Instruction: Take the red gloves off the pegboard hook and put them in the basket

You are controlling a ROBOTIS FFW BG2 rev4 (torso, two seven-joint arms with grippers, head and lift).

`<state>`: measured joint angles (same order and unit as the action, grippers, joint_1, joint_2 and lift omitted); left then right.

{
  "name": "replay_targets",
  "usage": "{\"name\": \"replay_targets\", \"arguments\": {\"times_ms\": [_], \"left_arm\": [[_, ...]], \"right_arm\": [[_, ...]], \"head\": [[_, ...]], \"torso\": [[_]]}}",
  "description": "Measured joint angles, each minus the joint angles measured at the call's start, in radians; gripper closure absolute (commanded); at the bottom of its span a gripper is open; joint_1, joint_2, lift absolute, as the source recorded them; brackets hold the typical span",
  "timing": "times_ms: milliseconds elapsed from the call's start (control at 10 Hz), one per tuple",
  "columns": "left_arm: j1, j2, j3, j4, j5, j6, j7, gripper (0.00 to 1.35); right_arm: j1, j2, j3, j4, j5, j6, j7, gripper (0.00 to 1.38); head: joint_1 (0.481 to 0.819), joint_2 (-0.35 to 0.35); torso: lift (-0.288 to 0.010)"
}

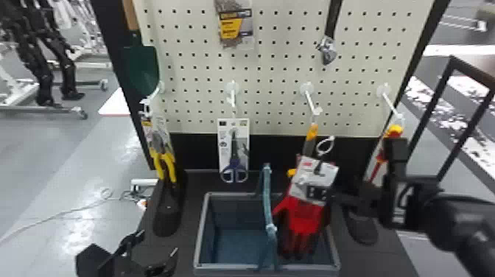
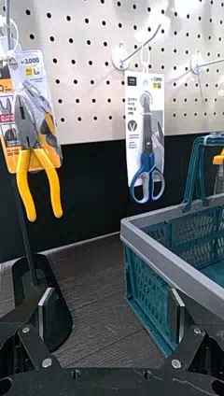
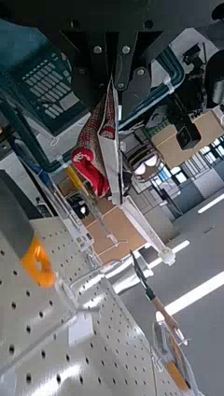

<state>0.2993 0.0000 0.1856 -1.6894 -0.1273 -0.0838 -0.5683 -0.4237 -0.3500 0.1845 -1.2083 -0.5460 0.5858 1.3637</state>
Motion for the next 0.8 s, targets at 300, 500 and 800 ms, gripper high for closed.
{"name": "replay_targets", "arguments": {"times_ms": [300,500,800], "left_arm": [[-0.009,0.0,-0.002,0.003,0.001,-0.002,0.0,0.36],[-0.008,0.0,-0.004,0.004,0.005,0.0,0.0,0.36],[-0.006,0.0,-0.005,0.002,0.009,0.001,0.0,0.36]], "right_arm": [[-0.009,0.089,0.04,0.139,0.04,-0.054,0.0,0.95],[-0.002,0.11,0.036,0.166,0.086,-0.061,0.0,0.02],[0.001,0.108,0.009,0.173,0.095,-0.071,0.0,0.25]], "head": [[0.549,0.0],[0.549,0.0],[0.549,0.0]], "torso": [[-0.1],[-0.1],[-0.1]]}}
